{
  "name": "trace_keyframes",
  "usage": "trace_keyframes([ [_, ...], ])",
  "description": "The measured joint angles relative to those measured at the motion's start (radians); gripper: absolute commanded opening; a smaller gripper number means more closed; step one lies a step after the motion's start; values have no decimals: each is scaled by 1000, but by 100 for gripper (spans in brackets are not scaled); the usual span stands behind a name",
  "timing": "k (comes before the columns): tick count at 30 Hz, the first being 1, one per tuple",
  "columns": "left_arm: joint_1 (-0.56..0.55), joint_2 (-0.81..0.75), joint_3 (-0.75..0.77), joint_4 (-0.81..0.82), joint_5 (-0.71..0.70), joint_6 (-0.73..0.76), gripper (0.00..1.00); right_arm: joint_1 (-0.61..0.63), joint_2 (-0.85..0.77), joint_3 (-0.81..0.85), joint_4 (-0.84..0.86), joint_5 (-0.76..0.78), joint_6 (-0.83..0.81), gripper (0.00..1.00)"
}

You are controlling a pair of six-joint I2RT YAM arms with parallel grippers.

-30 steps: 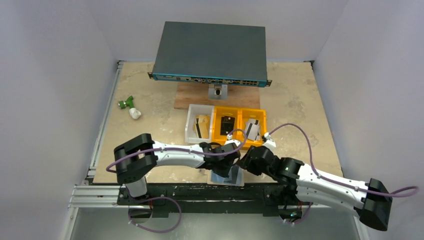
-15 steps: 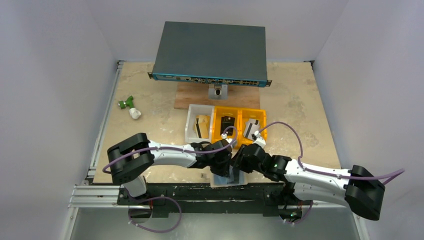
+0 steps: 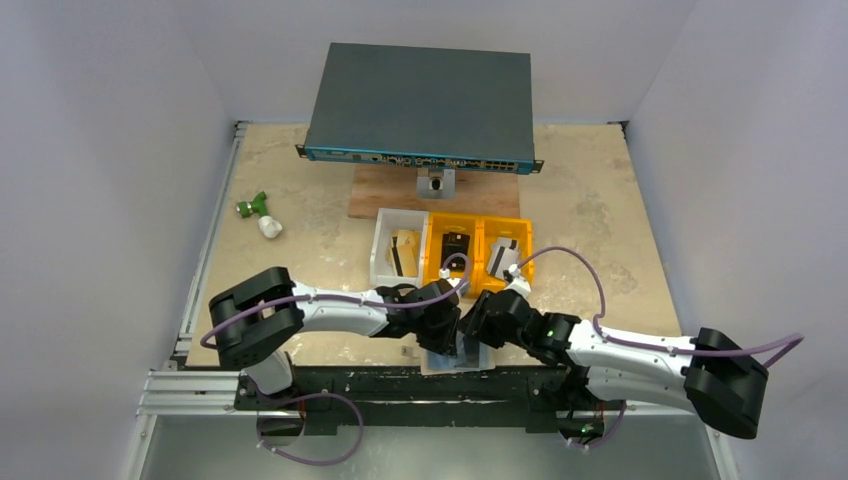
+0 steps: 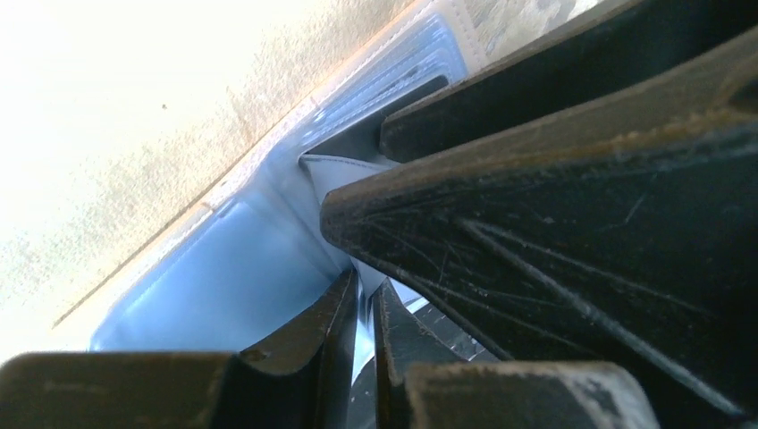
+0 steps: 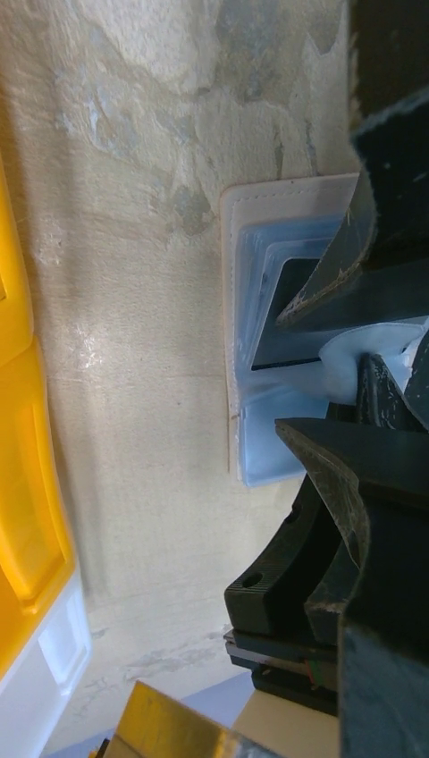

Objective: Take the credit cards out of the card holder
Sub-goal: Remove the credit card from the card holder.

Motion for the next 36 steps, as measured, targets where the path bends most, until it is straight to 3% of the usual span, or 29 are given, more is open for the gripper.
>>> trace_keyframes([
  [14, 0, -143, -68, -131, -38, 51, 29, 0, 40, -5, 90, -40, -12, 50],
  [26, 1, -310, -124, -240, -83, 51, 29, 5, 111, 18, 163, -86, -27, 55],
  [36, 6, -438, -133, -331, -107, 51, 29, 120, 208, 155, 180, -93, -24, 56],
])
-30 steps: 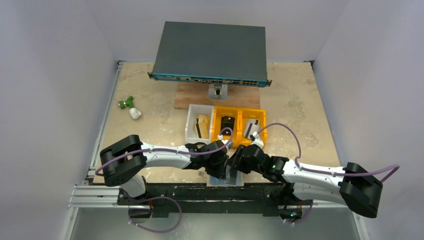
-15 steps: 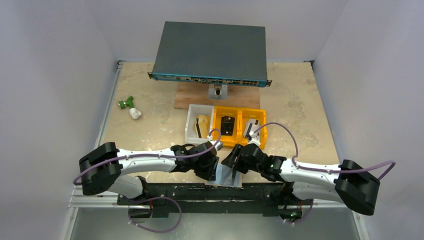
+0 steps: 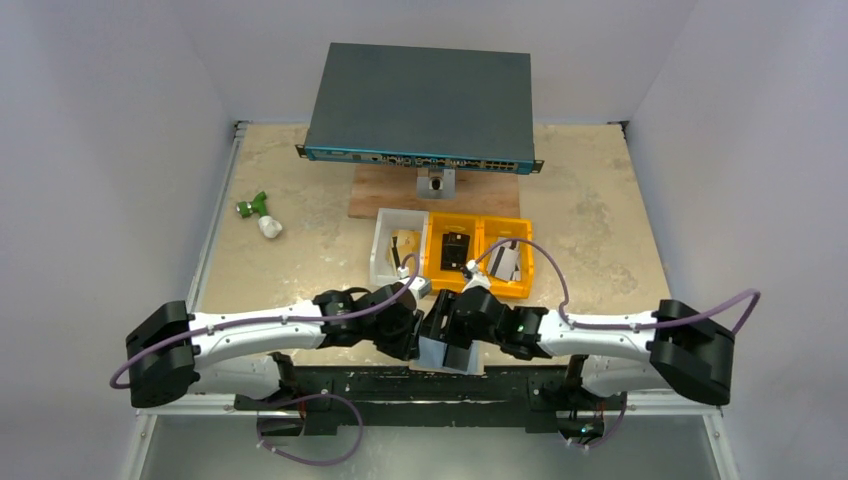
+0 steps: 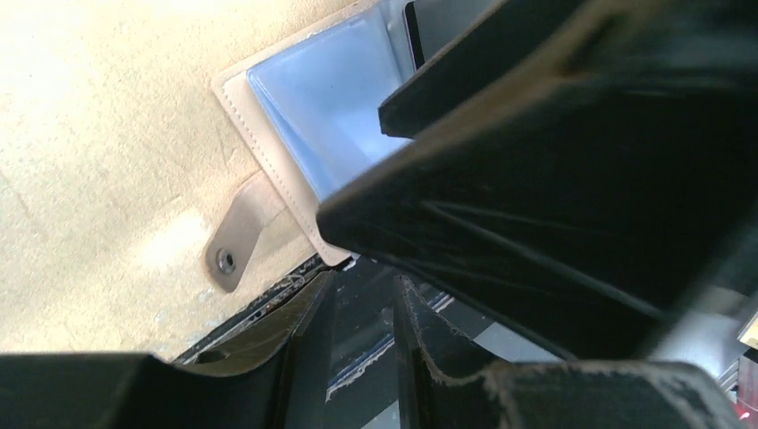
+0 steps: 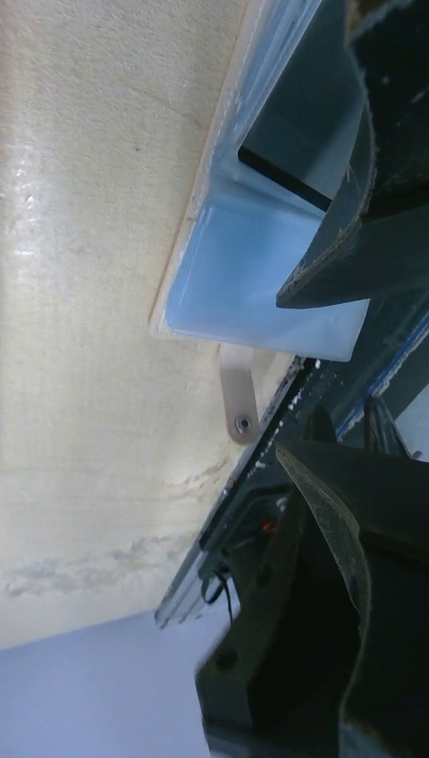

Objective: Take the credit cards out of the card holder
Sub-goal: Remove the credit card from the card holder.

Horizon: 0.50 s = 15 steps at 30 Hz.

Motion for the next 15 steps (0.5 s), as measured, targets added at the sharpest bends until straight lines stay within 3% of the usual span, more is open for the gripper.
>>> trace_keyframes([
  [6, 0, -74, -10, -42, -9, -1, 29, 11, 152, 5, 37, -6, 7, 56],
  [15, 0, -116, -18, -66, -12, -1, 29, 12, 201, 38, 86, -7, 15, 63],
])
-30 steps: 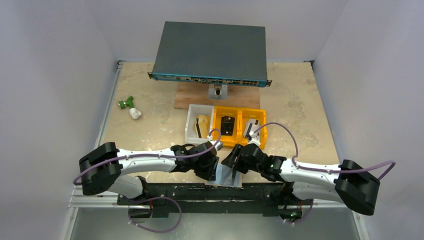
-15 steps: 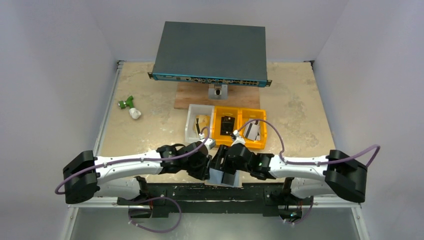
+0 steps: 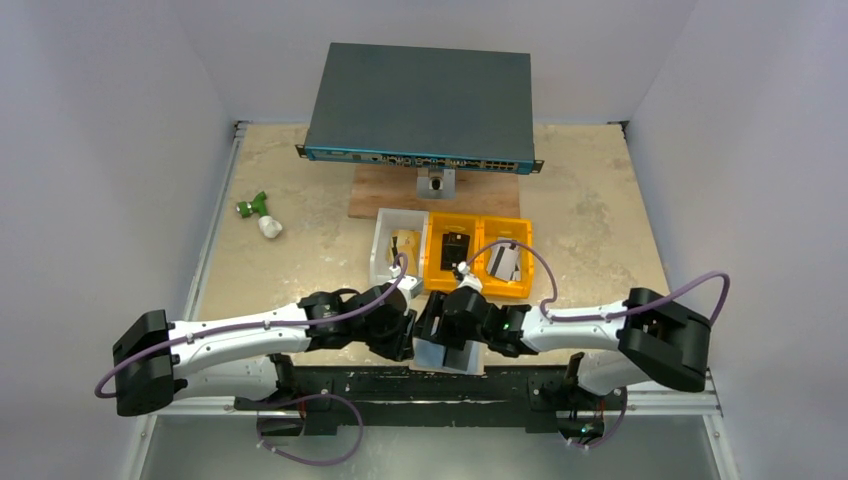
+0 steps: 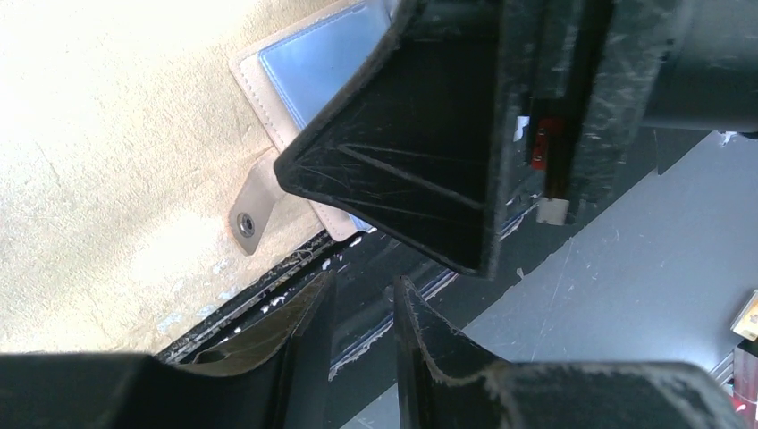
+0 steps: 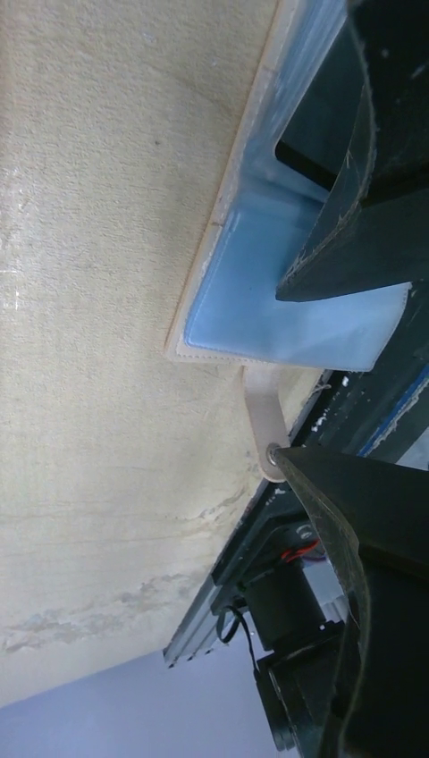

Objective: Take the credit cards out of the card holder
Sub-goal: Remove the credit card from the card holder.

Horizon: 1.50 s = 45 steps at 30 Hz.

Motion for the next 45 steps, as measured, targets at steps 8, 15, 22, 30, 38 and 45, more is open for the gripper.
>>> trace_keyframes([
  [8, 3, 23, 2, 50, 34, -13, 30, 0, -256, 14, -172, 61, 12, 66],
  [15, 31, 121, 26, 162, 115, -54, 30, 0, -460, -14, -373, 138, 58, 43],
  [22, 102, 229, 33, 300, 217, -96, 30, 0, -539, -105, -538, 159, 81, 30],
  [30, 124, 323, 33, 399, 312, -106, 29, 0, -540, -105, -614, 139, 39, 24],
  [38, 132, 375, 27, 442, 341, -121, 28, 0, -459, -105, -577, 109, 2, 18],
  [45, 137, 397, 11, 450, 348, -124, 28, 0, -389, -105, -525, 103, 0, 17],
])
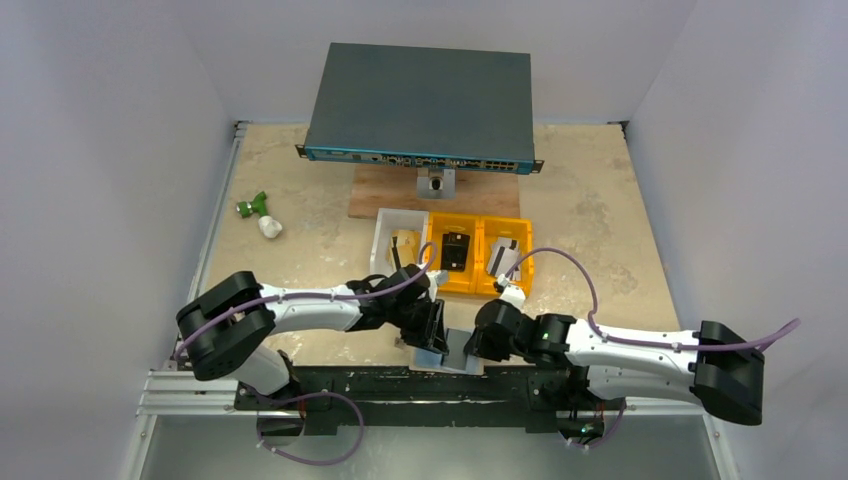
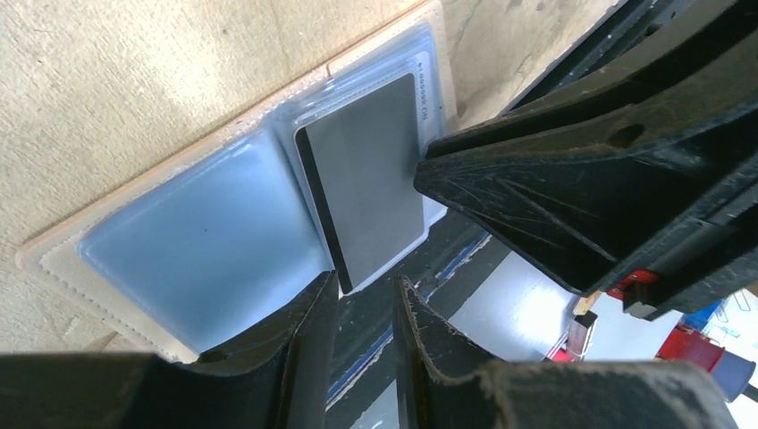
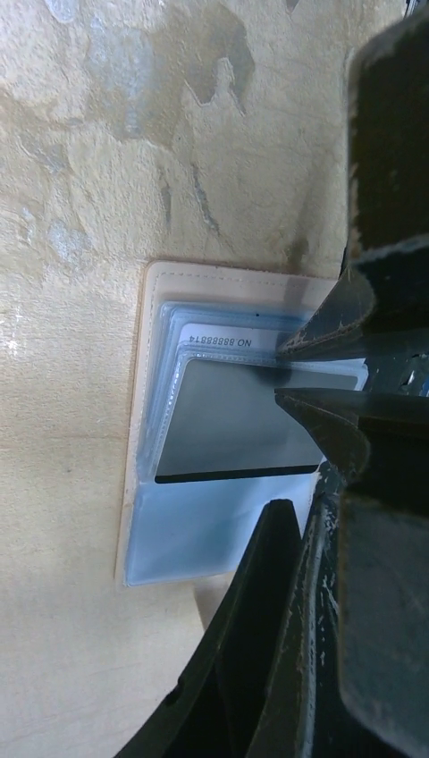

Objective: Take the credit cards out of the card holder
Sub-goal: Remove the credit card from the card holder.

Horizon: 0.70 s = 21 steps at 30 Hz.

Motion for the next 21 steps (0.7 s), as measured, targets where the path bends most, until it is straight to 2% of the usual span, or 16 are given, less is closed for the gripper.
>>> trace_keyframes([
  [10, 2, 77, -19, 53, 6, 0, 27, 0, 29, -4, 43, 9, 3, 9],
  [21, 27, 78, -60, 125, 46, -26, 26, 0, 73, 3, 72, 21, 12, 3],
])
